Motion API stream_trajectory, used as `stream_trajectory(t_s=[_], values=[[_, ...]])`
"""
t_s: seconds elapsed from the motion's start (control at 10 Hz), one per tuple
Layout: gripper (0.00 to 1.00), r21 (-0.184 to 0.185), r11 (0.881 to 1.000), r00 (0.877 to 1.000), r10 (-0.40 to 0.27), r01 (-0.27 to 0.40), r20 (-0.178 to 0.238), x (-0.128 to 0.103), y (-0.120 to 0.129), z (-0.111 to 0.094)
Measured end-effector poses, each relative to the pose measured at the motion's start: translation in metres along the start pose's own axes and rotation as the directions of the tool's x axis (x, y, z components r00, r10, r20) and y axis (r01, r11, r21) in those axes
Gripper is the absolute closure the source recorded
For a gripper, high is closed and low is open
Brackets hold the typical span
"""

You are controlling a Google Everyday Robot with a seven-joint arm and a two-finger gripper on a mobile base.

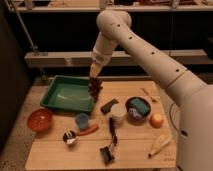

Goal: Place grapes in paper cup

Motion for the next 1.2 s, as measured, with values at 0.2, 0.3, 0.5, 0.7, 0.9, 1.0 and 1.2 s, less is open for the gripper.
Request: stream_trajectory(t_s=[0.2, 0.3, 0.5, 0.7, 0.9, 1.0, 1.2], values=[[1.0, -0.011, 1.0, 1.0, 0.015, -0.015, 0.007, -0.002, 0.017, -0.022], [1.0, -0.01, 1.0, 1.0, 0.022, -0.022, 0.01, -0.002, 0.021, -0.034], [1.0, 0.005, 0.999, 0.998, 0.051, -0.052, 0.026, -0.014, 0.028, -0.057], [1.0, 0.01, 0.996, 0.995, 0.088, -0.089, 0.043, -0.032, 0.034, -0.065], [1.0, 0.006, 0.998, 0.997, 0.067, -0.067, 0.035, -0.024, 0.028, -0.063], [1.0, 0.021, 0.998, 0.997, 0.06, -0.06, 0.041, -0.017, 0.021, -0.058], [1.0, 0.04, 0.994, 0.994, 0.101, -0.103, 0.052, -0.034, 0.007, -0.059]])
